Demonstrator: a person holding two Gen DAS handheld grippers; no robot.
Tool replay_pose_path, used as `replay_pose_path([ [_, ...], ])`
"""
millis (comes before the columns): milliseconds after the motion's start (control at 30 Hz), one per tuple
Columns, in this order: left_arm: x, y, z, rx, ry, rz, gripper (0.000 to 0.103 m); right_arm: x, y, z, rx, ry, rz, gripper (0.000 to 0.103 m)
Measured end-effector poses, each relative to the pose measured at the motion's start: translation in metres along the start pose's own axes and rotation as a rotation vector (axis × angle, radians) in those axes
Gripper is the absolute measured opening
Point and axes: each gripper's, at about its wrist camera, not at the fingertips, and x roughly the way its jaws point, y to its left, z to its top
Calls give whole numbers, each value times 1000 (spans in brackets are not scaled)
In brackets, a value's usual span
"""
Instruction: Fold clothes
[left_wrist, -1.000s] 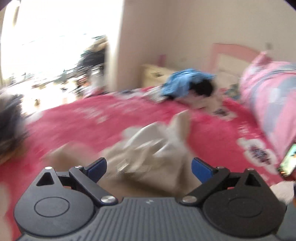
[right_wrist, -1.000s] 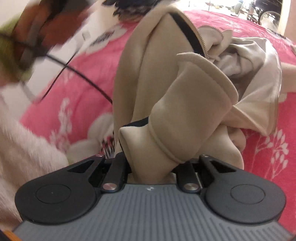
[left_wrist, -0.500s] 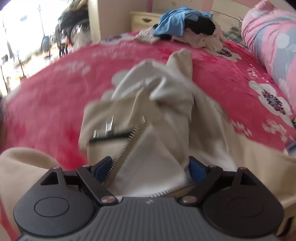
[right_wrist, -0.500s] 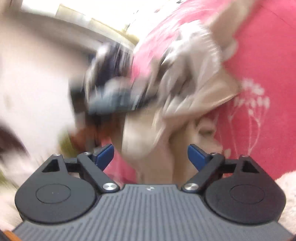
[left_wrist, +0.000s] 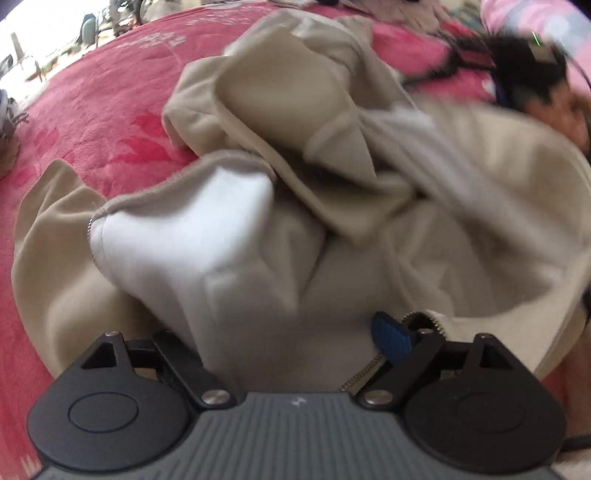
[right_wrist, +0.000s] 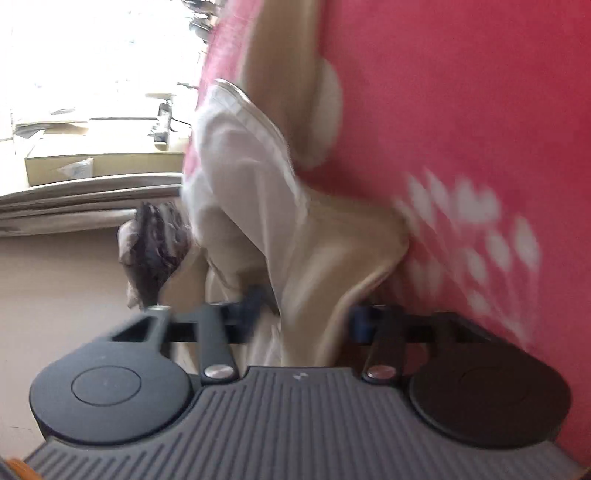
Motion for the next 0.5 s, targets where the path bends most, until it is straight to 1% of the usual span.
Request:
replay_pose_path([
  [33, 1, -2, -3, 2, -6, 9, 88, 5, 9, 5, -28, -12, 15, 17],
  [100, 2, -3, -6, -19, -26, 15, 88, 14, 28, 13, -88, -35, 47, 12],
  [133, 2, -3, -7, -31, -34, 17, 88, 18, 45, 14, -136, -41, 74, 10],
  [167, 3, -4, -7, -43, -40, 18, 87, 23, 61, 15, -185, -43, 101, 9],
  [233, 3, -8, -8, -55, -55, 16, 87, 37, 97, 14, -288, -21, 148, 9],
  [300, 3, -12, -8, -61, -72, 0, 87, 59, 135, 10, -373, 34, 206, 8],
  [400, 1, -12, -9, -84, -99, -48, 87, 93, 182, -1, -478, 136, 300, 8],
  [433, 3, -12, -10, -92, -106, -57, 87, 104, 192, -4, -502, 168, 318, 8],
  [500, 6, -11, -12, -116, -119, -76, 87, 125, 208, -6, -547, 207, 317, 8],
])
